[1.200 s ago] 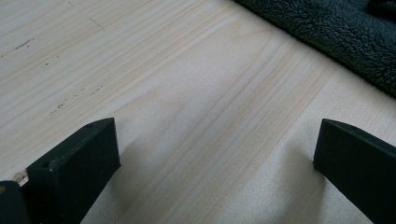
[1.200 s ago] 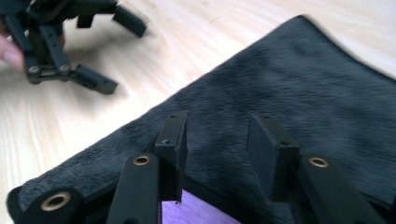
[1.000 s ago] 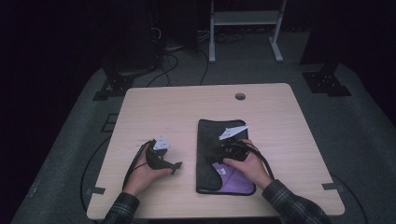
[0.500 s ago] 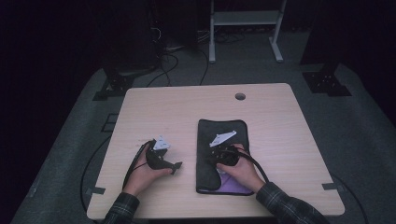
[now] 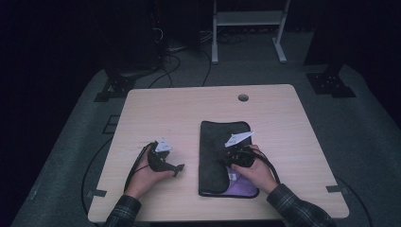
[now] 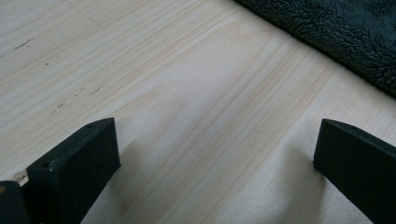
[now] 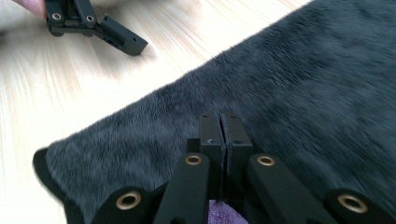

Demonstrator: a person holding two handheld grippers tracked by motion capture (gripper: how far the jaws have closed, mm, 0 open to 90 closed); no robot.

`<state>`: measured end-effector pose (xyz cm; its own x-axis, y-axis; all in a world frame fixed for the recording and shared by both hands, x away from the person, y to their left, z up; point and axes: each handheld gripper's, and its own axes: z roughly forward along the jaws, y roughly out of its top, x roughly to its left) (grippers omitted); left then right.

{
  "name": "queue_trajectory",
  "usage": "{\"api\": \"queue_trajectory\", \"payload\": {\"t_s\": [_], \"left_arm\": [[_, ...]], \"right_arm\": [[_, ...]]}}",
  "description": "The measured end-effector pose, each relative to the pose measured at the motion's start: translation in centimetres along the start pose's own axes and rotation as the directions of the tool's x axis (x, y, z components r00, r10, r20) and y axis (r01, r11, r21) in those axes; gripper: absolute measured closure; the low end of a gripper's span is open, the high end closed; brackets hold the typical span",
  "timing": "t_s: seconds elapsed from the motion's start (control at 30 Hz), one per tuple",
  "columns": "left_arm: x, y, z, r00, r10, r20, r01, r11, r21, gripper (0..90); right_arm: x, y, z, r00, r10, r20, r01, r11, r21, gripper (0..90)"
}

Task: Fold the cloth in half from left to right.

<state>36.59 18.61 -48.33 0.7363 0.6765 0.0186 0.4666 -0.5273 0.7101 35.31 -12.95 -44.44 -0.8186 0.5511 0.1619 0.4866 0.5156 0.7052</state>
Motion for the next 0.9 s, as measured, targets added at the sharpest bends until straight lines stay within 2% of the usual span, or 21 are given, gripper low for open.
{"api": "queue_trajectory", "payload": {"t_s": [0.23, 0.47, 0.9], "left_arm": [[0.0, 0.0, 0.0, 1.0, 0.0, 0.0, 0.0, 1.0, 0.0, 0.0], [0.0, 0.0, 0.0, 1.0, -0.004, 0.0, 0.004, 1.0, -0.003, 0.0], [0.0, 0.0, 0.0, 1.0, -0.003, -0.001, 0.003, 1.0, -0.004, 0.0]], "right_arm": [[-0.5, -1.7, -2.5, 0.9998, 0.018, 0.01, -0.018, 1.0, -0.006, 88.2], [-0.6, -4.0, -4.6, 0.9989, 0.044, 0.019, -0.044, 0.999, 0.013, 88.3], [0.1, -8.0, -6.8, 0.9975, 0.07, 0.009, -0.071, 0.995, 0.065, 88.2]]}}
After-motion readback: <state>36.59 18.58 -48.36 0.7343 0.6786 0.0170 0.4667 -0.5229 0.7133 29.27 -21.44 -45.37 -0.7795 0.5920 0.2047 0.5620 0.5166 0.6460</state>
